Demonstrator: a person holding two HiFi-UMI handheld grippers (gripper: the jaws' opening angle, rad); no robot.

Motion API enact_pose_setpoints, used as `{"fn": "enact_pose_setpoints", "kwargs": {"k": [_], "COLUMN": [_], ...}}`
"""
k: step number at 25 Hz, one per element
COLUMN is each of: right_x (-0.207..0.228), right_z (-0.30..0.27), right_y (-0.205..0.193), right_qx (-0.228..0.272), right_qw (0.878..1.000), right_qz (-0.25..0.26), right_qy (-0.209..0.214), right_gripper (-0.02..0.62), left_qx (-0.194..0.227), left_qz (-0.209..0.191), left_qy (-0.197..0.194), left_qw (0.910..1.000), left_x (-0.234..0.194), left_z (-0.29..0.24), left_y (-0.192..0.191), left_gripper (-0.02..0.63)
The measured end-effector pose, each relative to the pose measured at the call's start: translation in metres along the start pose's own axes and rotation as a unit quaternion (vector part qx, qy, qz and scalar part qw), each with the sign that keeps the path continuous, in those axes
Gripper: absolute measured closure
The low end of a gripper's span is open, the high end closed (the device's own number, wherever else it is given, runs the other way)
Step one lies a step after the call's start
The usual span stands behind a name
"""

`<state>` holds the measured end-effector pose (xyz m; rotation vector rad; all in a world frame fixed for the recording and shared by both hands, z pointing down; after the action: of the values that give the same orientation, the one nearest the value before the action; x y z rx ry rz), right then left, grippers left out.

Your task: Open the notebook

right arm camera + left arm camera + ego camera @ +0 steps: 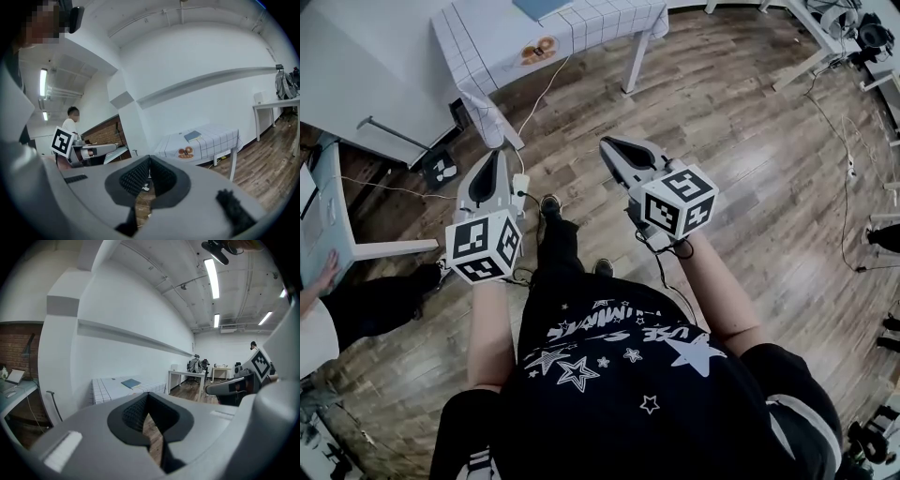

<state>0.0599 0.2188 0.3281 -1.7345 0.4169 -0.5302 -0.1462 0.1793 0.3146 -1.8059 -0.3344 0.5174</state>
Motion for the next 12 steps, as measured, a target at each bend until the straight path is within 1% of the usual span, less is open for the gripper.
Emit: {"fn": "enact_pose_setpoints", "kwargs": {"k": [4,8,12], "right_x": [0.015,0.03,0.049], "right_z": [-0.026,-0.063,-0.103], "right_y": [0.005,0.004,0.005], "right_qx": [-0.005,-0.022,-0.037], "right_qw": [1.0,1.0,0.999], "right_qz": [-0.007,-0.008,-0.011], "right_qy": [-0.01,-0.014,-0.021], "right_gripper": [0.58,0.58,0.58], "left_qx": [-0.008,-0.006,-0.014], "left_qz": [0.006,0.016,0.023], "left_qy": [0.0,-0.01,-0.017], "left_qw": [1.0,0.9998,0.9995], "left_x": [-0.022,-0.047,-0.073], "left_z": [-0.025,-0.061,-0.096], "left_y": [0.003,0.009,0.01], "left_gripper": [0.597,0.597,0.597]}}
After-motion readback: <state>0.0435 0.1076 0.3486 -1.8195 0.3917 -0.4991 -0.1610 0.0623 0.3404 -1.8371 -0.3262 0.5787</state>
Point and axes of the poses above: the fingertips, and each gripper's own axes: z backward along the fingers, x to its right, y out of its top, the point moved 4 cm from there along z, backward along the fingers, and after that the axes turned 9 degrees about z, right-handed, at the moved point
